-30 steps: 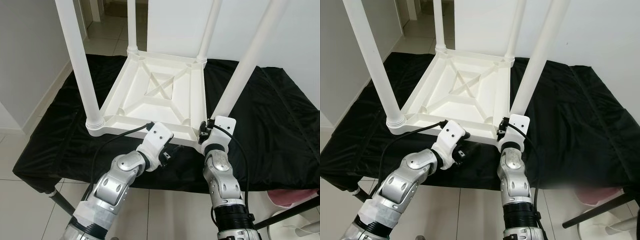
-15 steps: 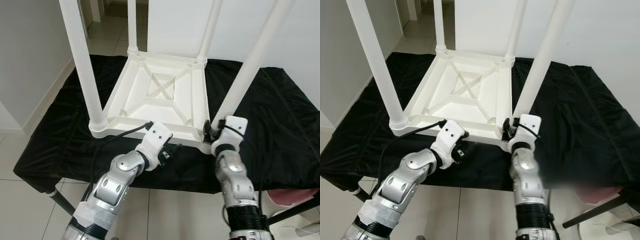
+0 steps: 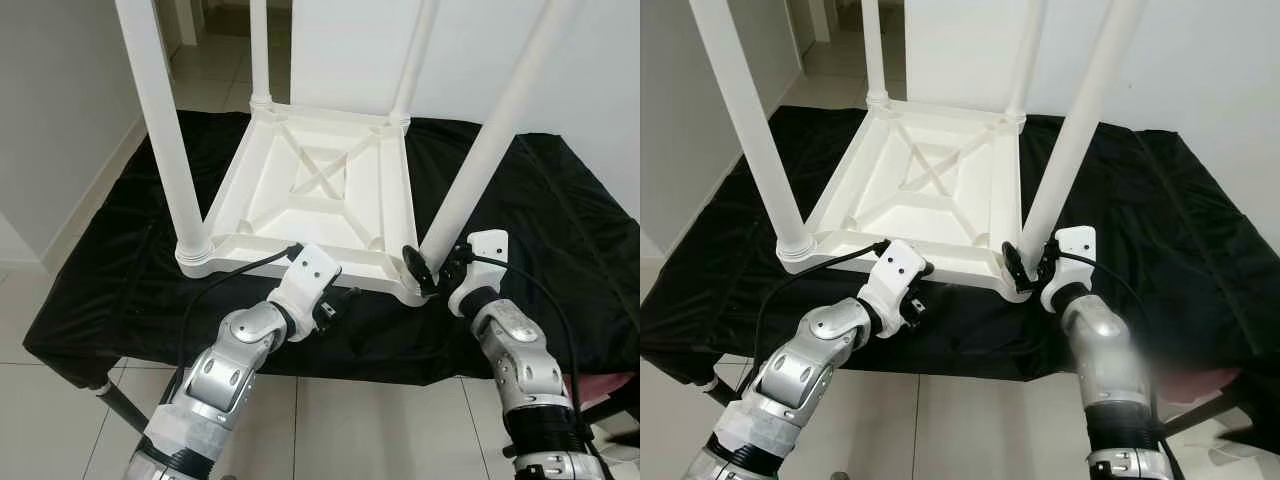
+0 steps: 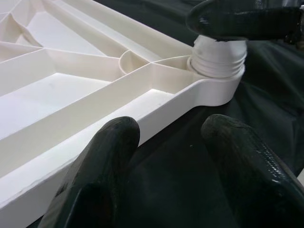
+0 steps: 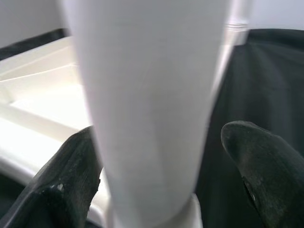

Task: Building children table

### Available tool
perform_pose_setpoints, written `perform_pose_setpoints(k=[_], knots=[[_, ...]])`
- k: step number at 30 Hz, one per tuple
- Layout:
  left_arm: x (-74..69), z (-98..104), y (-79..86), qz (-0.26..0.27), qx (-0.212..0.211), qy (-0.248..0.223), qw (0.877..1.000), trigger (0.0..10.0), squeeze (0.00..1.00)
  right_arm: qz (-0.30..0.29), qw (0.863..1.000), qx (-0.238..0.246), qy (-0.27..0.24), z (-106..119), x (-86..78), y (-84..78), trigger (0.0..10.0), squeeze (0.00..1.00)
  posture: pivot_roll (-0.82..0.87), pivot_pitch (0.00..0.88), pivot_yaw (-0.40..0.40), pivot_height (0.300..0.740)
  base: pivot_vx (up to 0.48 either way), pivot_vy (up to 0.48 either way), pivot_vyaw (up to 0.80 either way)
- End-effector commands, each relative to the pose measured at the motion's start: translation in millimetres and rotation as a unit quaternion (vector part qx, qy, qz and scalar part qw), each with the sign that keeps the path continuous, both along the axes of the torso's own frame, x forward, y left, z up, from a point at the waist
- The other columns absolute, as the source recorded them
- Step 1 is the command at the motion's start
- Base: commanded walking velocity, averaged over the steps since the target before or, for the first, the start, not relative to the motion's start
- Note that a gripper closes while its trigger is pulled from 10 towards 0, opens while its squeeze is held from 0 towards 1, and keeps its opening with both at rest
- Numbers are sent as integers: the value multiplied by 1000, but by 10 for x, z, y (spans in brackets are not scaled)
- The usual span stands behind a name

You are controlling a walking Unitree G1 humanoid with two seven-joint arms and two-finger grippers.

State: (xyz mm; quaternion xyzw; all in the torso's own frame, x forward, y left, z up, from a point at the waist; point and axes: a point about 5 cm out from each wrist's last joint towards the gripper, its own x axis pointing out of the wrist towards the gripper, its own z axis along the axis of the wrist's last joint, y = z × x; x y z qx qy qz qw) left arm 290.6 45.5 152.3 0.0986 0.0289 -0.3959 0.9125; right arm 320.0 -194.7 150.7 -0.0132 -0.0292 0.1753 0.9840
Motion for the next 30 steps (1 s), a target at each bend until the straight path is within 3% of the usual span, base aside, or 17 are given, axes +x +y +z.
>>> perform_pose_setpoints(k=[1, 9, 10, 11, 13, 14, 16, 26, 27, 30], knots=[[14, -27, 22, 18, 6, -2, 1000, 10000, 0, 19, 1000, -4, -6, 32, 20, -25, 10000, 0, -26, 49, -40, 740, 0, 0, 0], [-51, -10, -10, -15, 5, -5, 1000, 10000, 0, 118, 992, -41, 11, 14, 95, -44, 10000, 0, -18, 49, -38, 740, 0, 0, 0], [-61, -8, -17, -18, 5, -5, 1000, 10000, 0, 129, 991, -46, 13, 8, 114, -35, 7882, 0, -18, 49, -38, 740, 0, 0, 0], [-65, -8, -18, -20, 6, -5, 1000, 10000, 0, 139, 989, -54, 13, 9, 140, -29, 4667, 0, -12, 49, -40, 740, 0, 0, 0], [-68, -8, -18, -20, 6, -4, 1000, 10000, 0, 144, 988, -59, 13, 10, 160, -26, 4118, 0, -8, 50, -41, 740, 0, 0, 0], [-68, -7, -16, -20, 7, -4, 1000, 10000, 0, 148, 987, -63, 13, 12, 177, -28, 78, 0, -5, 50, -42, 740, 0, 0, 0], [-67, -6, -11, -19, 7, -5, 1000, 10000, 0, 152, 986, -66, 13, 12, 190, -35, 0, 0, 1, 49, -45, 740, 0, 0, 0], [-68, -10, 18, -10, 9, -5, 1000, 10000, 0, 155, 986, -63, 20, -38, 209, -94, 0, 0, 8, 47, -50, 740, 0, 0, 0], [-67, -9, 16, -11, 10, -5, 1000, 10000, 0, 151, 987, -56, 18, -43, 213, -91, 10000, 0, 7, 46, -48, 740, 0, 0, 0], [-66, -8, 14, -11, 10, -5, 1000, 10000, 0, 148, 988, -52, 16, -45, 215, -86, 10000, 0, 4, 46, -46, 740, 0, 0, 0]])
